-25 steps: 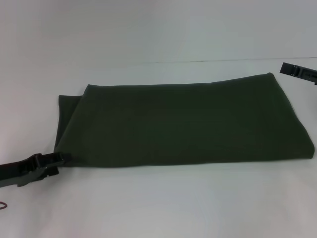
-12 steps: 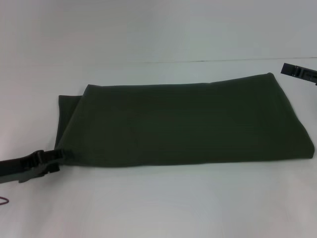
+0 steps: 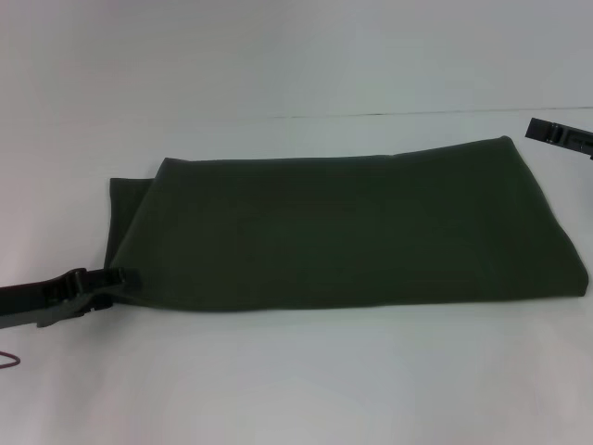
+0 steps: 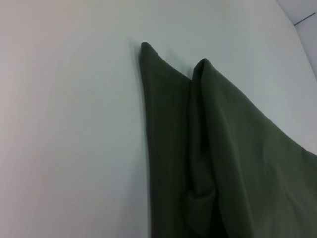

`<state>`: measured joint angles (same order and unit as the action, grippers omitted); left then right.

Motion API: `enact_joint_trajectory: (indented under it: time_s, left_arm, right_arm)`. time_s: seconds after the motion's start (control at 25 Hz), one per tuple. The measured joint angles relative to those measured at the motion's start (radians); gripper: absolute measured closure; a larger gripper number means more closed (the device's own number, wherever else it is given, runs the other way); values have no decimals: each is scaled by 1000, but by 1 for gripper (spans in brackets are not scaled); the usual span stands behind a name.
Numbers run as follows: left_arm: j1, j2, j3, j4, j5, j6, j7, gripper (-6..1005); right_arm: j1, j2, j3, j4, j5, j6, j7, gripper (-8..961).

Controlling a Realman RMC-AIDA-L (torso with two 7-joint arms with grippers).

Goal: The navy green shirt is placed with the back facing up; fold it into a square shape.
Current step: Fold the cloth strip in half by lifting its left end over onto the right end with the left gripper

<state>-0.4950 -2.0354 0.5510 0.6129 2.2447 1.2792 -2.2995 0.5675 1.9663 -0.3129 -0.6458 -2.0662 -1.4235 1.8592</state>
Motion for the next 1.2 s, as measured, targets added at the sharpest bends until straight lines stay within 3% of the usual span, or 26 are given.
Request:
enact_joint_trajectory:
  time_s: [1.08, 1.2]
  left_arm:
    - [-24, -8, -11, 40, -13, 4, 17, 310]
    - [-22, -8, -9, 42, -12, 0, 20, 431]
  right_arm:
    - [0, 0, 0, 1, 0, 4, -2, 64]
    - [0, 0, 0, 3, 0, 5, -4, 65]
